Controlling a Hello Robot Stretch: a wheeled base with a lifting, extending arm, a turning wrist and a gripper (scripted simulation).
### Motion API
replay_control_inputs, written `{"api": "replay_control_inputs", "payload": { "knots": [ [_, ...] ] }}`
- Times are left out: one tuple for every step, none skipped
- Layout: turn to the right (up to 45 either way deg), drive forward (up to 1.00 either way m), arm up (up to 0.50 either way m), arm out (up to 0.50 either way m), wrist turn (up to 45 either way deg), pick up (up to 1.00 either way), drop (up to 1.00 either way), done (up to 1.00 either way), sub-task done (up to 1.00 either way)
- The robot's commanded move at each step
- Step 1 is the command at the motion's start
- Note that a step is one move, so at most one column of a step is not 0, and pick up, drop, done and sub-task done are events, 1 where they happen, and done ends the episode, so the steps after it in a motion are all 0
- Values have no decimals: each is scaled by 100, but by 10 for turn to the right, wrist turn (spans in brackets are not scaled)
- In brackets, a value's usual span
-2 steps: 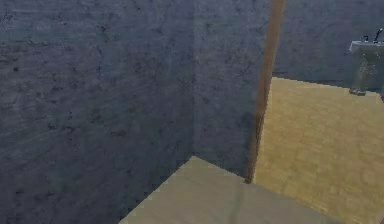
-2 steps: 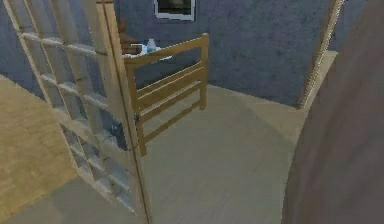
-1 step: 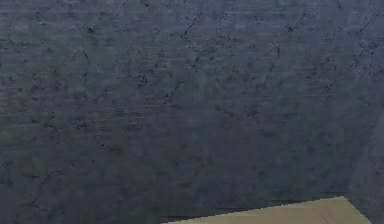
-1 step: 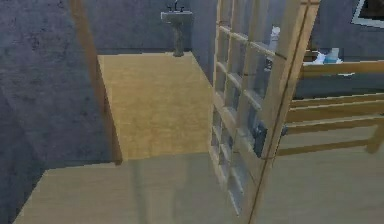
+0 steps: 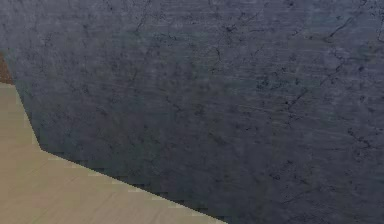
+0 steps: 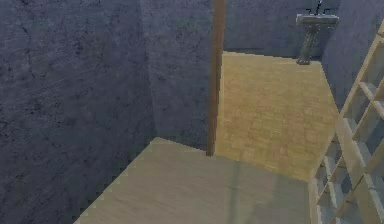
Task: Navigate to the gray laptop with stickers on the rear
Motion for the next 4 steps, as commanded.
{"api": "replay_control_inputs", "payload": {
  "knots": [
    [0, 20, 0, 0, 0, 0, 0, 0, 0],
    [-450, 0, 0, 0, 0, 0, 0, 0, 0],
    [-180, 0, 0, 0, 0, 0, 0, 0, 0],
    [0, 100, 0, 0, 0, 0, 0, 0, 0]
  ]
}}
